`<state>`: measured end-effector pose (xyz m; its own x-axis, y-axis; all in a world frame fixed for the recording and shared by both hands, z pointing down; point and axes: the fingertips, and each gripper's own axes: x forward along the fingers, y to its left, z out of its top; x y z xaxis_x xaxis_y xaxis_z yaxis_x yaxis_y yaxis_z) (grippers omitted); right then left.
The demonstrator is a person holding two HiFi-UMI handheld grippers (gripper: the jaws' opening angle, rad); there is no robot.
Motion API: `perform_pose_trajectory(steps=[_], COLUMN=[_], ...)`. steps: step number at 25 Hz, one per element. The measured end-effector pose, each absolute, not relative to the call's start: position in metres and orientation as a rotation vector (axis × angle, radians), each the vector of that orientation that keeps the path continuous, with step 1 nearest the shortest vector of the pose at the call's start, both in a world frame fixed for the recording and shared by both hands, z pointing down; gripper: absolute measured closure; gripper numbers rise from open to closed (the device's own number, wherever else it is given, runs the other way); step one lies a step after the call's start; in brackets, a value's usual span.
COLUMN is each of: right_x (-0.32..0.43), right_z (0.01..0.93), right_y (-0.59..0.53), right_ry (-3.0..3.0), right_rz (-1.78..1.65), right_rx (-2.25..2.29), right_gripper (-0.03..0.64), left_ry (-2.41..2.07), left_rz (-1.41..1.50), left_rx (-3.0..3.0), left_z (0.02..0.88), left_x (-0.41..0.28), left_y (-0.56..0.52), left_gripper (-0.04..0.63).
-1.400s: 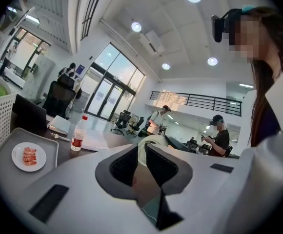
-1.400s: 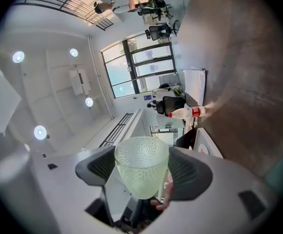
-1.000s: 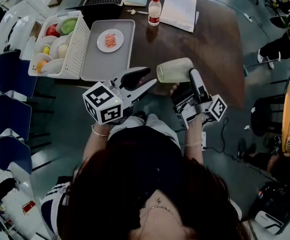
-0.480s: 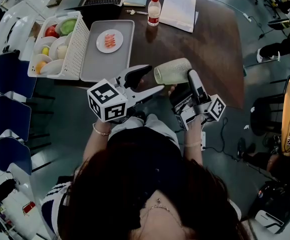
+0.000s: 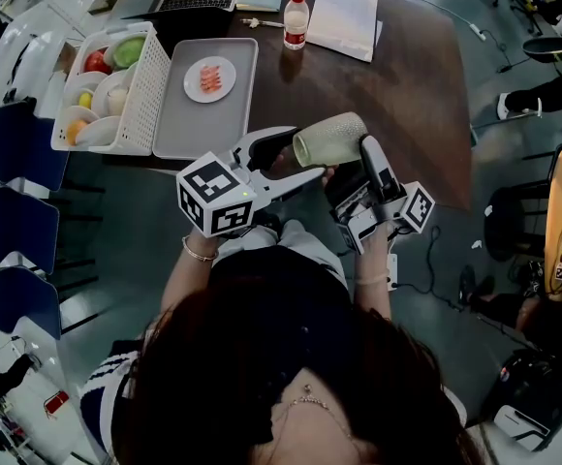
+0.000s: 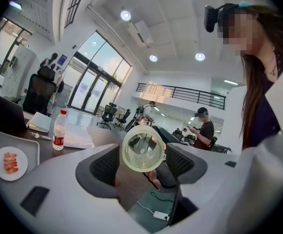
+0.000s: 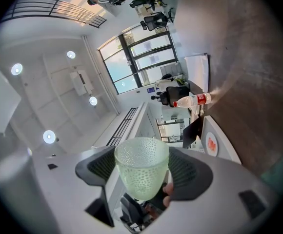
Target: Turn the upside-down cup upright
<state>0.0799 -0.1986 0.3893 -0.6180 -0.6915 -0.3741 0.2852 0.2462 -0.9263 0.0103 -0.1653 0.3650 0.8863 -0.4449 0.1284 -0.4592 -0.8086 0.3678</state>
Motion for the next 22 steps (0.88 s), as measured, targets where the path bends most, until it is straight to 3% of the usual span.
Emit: perform_pose_trajectory(steps=[22], right_x=[0.0783], right_z=[0.3934], right_y=[-0.1991], right_ry=[1.682], right_rz=[-1.504], right_rx=[-0.301], right_gripper=[0.273], left_ry=[-0.717], left_rz=[0.144], left_rx=[2.728], left_z=[0.3721], left_x=[0.0142], left_y=[-0.1641], left_gripper=[0.316])
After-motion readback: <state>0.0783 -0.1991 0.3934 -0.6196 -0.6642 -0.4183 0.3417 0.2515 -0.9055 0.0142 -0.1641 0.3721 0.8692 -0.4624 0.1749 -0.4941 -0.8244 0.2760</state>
